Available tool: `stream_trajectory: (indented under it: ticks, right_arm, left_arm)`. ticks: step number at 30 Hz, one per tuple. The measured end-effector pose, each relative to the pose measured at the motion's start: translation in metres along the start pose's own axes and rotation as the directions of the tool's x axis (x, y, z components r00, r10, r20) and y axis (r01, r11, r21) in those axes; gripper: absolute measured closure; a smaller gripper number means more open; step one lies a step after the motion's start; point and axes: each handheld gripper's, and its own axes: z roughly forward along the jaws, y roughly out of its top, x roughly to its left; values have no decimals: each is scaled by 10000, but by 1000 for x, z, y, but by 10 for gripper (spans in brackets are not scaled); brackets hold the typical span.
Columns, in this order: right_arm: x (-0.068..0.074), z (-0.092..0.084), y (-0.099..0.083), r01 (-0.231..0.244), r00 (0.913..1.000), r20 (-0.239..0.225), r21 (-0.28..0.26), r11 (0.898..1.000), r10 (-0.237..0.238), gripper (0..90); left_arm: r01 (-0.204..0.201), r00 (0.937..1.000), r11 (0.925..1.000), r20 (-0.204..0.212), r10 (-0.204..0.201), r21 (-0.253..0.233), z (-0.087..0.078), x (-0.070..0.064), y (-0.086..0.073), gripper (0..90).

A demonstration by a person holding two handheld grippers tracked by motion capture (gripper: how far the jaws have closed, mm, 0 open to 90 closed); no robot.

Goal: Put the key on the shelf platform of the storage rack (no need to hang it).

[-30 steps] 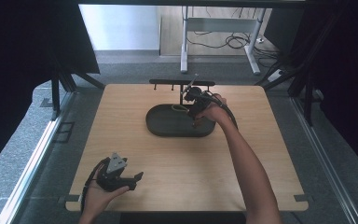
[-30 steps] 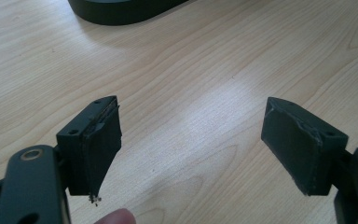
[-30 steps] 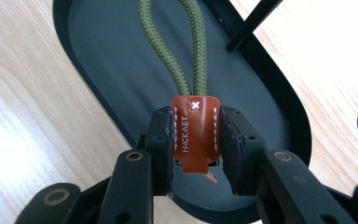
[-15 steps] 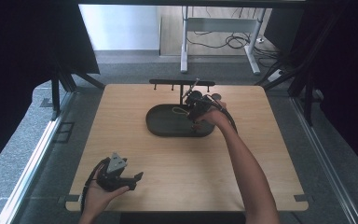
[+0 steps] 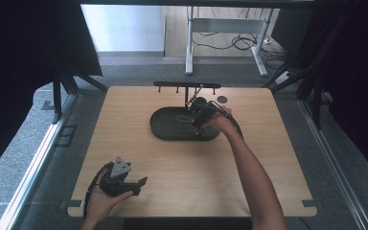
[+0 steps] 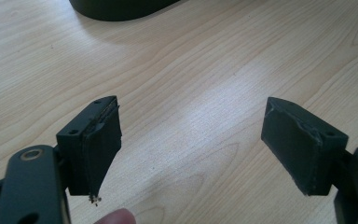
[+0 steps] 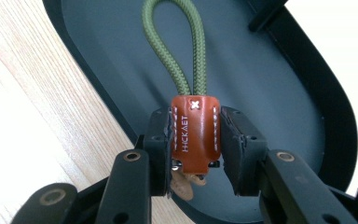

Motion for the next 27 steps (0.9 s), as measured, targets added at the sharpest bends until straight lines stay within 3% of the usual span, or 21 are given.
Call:
stream_trajectory:
  ticks: [4, 9, 18, 27]
  right_arm:
    - [1, 1, 0, -107, 9999, 30, 81, 9999, 107, 645]
    - [1, 1, -1, -51, 10000, -6, 84, 10000, 52, 563]
    - [4, -12, -8, -382, 9993, 32, -428, 9984, 383, 491]
    - [15, -30, -25, -308, 9994, -174, -900, 9955, 294, 480]
  left_arm:
    - [-24, 10000, 10000, 2, 24, 22, 0, 0, 0, 203]
    - [-47, 10000, 10000, 35, 47, 60, 2, -1, 0, 203]
    - [-80, 10000, 9999, 43, 80, 86, 2, -2, 0, 203]
    - [-130, 9999, 9999, 46, 130, 81, 2, -3, 1, 203]
